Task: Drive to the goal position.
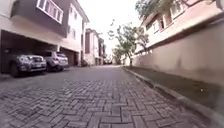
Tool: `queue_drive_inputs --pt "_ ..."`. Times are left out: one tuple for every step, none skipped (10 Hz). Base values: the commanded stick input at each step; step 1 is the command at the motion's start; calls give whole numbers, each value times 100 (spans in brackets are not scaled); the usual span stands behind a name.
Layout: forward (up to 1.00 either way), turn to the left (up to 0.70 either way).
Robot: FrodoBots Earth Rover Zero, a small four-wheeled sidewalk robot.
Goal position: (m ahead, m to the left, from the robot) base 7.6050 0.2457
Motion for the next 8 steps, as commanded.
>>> queue_drive_inputs --pt "70 0" --pt "70 -35" --pt "70 -35" --pt "70 -35" --pt "70 -35" --pt "70 -34" --pt "70 -12" --pt "70 0"
